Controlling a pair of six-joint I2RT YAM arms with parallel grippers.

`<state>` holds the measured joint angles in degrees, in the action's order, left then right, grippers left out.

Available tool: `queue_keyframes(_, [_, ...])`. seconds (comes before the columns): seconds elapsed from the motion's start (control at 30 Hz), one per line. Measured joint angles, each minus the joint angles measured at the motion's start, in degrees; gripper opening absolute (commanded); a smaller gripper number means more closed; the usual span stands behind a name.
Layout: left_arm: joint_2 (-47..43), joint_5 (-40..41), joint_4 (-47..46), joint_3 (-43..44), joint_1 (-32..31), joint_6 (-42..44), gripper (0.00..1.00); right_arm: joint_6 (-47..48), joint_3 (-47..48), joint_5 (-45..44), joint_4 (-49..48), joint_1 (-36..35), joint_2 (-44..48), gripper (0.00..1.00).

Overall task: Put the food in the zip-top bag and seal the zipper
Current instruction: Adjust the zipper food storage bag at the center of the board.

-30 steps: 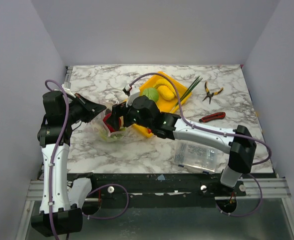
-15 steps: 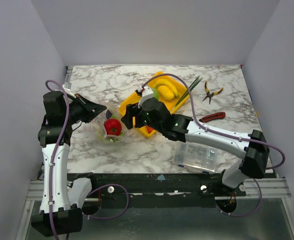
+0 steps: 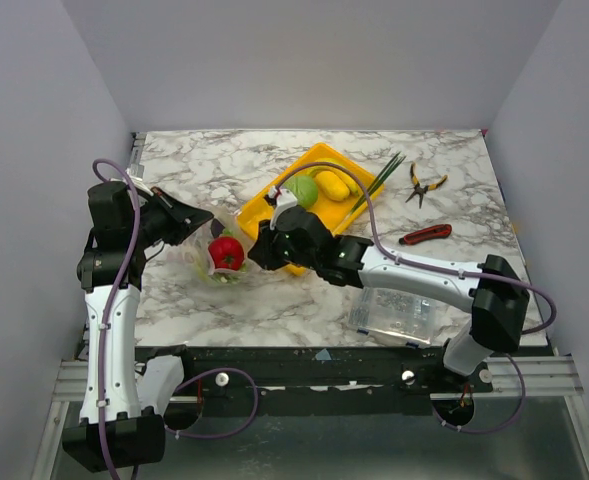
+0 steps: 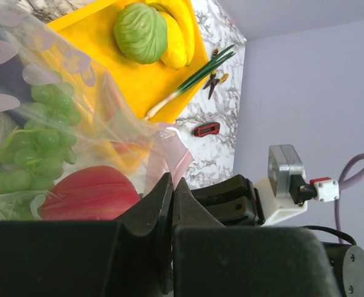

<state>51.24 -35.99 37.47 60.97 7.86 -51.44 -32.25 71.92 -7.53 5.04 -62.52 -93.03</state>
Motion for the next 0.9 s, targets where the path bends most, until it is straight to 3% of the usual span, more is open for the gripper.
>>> queue_keyframes(0.03, [0.0, 0.26, 0.17, 0.04, 0.0, 0.28, 0.0, -0.13, 0.87, 0.24, 0.13, 0.0, -0.61, 0.01])
queue_keyframes(0.17, [-0.02, 3.13, 2.36, 1.31, 0.0, 1.81, 0.0, 0.22, 7.19, 0.85, 1.95, 0.0, -2.08, 0.0])
queue_keyframes(0.47, [-4.9, 21.9, 11.32, 12.44, 0.02, 8.17, 0.0, 0.79, 29.73, 4.92, 4.7, 0.15, -8.17, 0.0])
queue_keyframes(0.67, [-9.01, 26.56, 12.48, 12.09, 0.02, 10.19, 0.0, -0.04, 31.1, 8.41, 3.91, 0.15, -9.92, 0.0])
queue_keyframes(0.9, [-5.64, 25.49, 13.84, 8.9, 0.02, 10.05, 0.0, -2.05, 31.06, 10.64, 4.15, 0.46, -14.27, 0.0])
